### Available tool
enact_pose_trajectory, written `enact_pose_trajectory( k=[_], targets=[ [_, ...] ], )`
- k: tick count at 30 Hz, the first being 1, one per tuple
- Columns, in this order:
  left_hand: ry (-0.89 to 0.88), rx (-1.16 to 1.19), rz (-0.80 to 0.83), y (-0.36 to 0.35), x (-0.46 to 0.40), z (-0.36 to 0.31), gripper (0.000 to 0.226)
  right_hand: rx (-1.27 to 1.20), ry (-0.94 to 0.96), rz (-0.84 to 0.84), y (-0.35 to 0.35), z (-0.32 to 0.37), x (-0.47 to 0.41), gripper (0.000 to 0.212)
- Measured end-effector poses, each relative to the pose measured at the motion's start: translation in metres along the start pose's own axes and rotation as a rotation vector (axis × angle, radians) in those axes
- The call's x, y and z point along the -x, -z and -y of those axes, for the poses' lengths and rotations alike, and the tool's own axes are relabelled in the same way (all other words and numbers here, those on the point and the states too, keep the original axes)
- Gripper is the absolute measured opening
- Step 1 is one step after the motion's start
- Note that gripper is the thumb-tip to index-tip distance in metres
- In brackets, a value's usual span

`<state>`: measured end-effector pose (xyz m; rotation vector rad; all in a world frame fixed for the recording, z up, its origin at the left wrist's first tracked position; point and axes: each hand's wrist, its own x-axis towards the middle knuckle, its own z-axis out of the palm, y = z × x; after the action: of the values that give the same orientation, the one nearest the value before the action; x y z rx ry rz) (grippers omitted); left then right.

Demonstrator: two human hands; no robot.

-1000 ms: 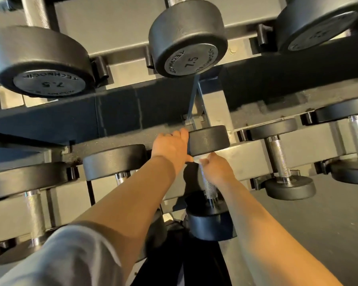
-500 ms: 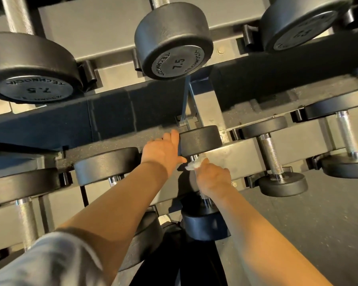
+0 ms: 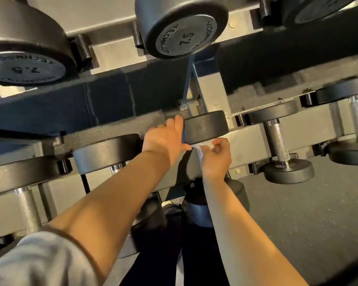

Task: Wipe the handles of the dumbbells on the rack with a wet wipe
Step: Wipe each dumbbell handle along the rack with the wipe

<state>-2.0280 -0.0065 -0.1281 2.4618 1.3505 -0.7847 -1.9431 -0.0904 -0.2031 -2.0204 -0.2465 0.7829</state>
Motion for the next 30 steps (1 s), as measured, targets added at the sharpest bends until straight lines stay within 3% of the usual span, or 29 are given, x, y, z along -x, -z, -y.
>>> enact_pose_trajectory(
  k=[3,5,12,15,18,21,25,27,30],
  targets=[
    [-0.005,0.012,-0.019,-0.004,0.0,0.001,0.08,0.079,0.133,0.024,0.006,-0.004,-0.01,0.03],
    [-0.013,0.02,-0.019,-0.005,-0.001,0.002,0.08,0.154,0.191,0.124,0.015,-0.005,-0.018,0.035],
    [-0.006,0.046,0.0,-0.004,0.0,0.003,0.08,1.015,0.498,0.623,0.073,-0.012,-0.028,0.011],
    [0.008,0.055,0.005,-0.003,0.001,0.0,0.079,1.221,0.478,0.776,0.086,-0.02,-0.025,0.012],
    [0.018,0.057,-0.006,-0.003,0.002,-0.002,0.079,0.953,0.287,0.732,0.082,-0.016,-0.033,0.01],
    [0.024,0.069,-0.021,-0.004,0.003,-0.002,0.077,0.313,-0.089,0.499,0.058,-0.006,-0.03,0.022],
    [0.022,0.069,-0.03,-0.006,0.003,-0.002,0.079,-0.092,-0.188,0.211,0.016,0.004,-0.026,0.025],
    [0.02,0.044,-0.037,-0.006,0.004,-0.002,0.079,-0.164,-0.171,0.193,0.012,0.001,-0.021,0.021],
    [0.025,0.036,-0.03,-0.006,0.006,-0.002,0.08,0.061,-0.024,0.341,0.033,-0.013,-0.012,0.009]
  ],
)
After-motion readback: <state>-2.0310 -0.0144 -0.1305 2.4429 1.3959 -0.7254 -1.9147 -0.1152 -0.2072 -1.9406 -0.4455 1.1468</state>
